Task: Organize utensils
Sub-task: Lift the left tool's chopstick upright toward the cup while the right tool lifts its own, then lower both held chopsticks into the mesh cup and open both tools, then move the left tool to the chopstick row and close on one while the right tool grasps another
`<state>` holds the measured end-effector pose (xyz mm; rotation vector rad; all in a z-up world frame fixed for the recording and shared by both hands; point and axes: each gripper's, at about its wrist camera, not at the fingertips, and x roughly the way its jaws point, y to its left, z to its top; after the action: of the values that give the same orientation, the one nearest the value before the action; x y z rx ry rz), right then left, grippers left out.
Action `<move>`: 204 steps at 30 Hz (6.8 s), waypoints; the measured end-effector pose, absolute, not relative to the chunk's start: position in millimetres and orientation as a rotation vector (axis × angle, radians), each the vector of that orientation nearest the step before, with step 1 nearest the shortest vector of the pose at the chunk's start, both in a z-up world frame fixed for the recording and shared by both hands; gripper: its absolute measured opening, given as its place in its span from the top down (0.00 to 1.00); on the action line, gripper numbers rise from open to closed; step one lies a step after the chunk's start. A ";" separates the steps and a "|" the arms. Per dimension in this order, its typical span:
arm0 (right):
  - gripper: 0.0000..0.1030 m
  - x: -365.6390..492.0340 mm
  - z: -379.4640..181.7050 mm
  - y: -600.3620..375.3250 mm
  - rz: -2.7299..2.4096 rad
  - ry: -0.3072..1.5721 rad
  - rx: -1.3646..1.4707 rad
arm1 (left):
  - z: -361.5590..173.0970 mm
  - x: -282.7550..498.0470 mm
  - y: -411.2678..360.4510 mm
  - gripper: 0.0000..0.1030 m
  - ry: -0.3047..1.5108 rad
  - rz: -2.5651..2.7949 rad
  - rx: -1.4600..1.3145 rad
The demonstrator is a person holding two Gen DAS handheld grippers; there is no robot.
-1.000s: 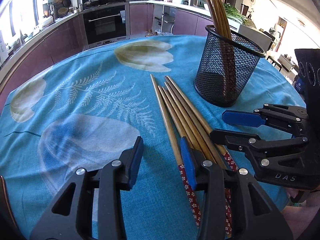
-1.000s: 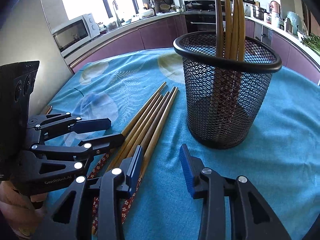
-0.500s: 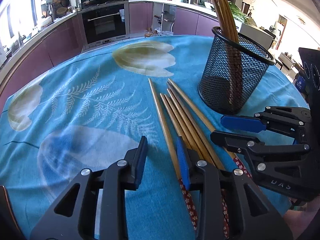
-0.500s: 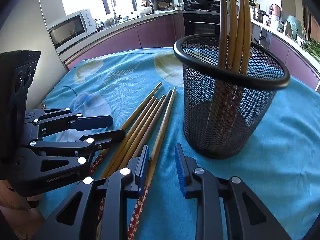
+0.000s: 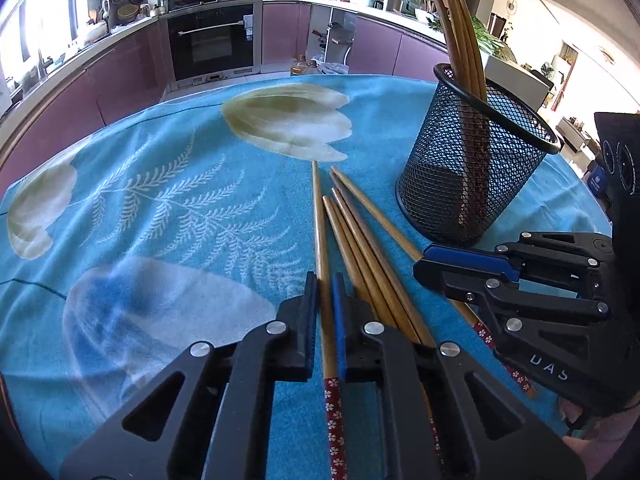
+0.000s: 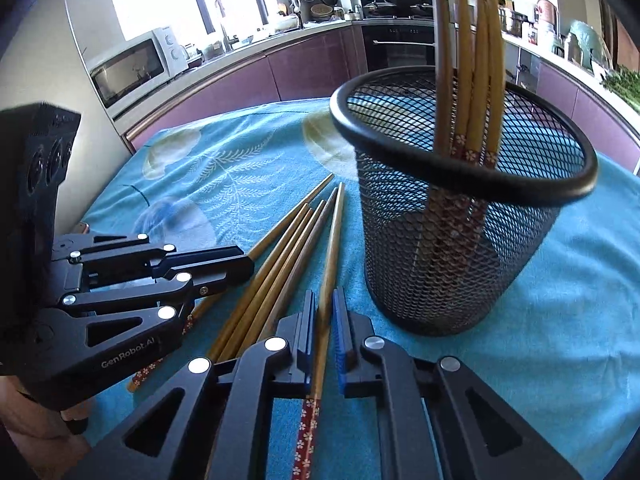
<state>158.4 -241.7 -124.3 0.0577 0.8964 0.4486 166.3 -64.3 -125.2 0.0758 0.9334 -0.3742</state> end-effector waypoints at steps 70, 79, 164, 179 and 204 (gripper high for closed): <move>0.94 105.8 10.6 -326.8 0.511 0.452 0.127 | 49.8 109.0 -61.1 0.93 0.545 -0.623 -0.090; 0.94 110.0 22.9 -326.5 0.506 0.422 0.101 | 65.1 120.6 -69.0 0.93 0.504 -0.630 -0.087; 0.68 126.7 -19.6 -307.4 0.534 0.573 0.151 | 3.2 131.1 -62.7 0.51 0.589 -0.465 0.016; 0.66 116.8 -99.3 -248.5 0.601 0.817 0.134 | -80.5 107.1 -26.2 0.48 0.777 -0.369 -0.010; 0.73 120.0 -115.0 -226.3 0.509 0.893 0.016 | -108.4 114.3 -47.4 0.48 0.862 -0.398 0.043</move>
<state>120.0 -226.3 -115.0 0.0161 0.8926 0.5090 114.3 -47.4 -108.4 0.0432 0.8616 -0.3981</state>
